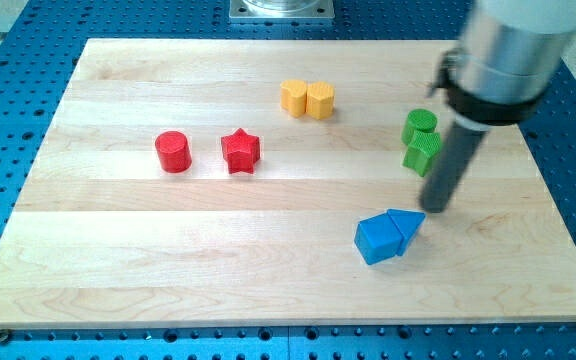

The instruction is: Push the yellow blocks towards the top left corner of the board

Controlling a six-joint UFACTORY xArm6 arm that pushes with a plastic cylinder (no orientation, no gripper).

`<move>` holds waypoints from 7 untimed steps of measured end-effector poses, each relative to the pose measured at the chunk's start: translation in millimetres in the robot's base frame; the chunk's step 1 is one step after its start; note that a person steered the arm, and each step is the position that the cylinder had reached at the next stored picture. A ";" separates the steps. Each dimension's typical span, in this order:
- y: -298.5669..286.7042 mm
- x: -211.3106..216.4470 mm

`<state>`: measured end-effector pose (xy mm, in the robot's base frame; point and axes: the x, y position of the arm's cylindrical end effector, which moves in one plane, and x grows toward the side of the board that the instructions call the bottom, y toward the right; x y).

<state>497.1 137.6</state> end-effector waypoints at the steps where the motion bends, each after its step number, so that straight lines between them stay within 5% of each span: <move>1: -57.5 0.7; 2: -66.8 -24.5; 4: -49.4 -143.8; 5: -62.6 -155.7; 7: -182.2 -132.2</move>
<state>364.9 -44.6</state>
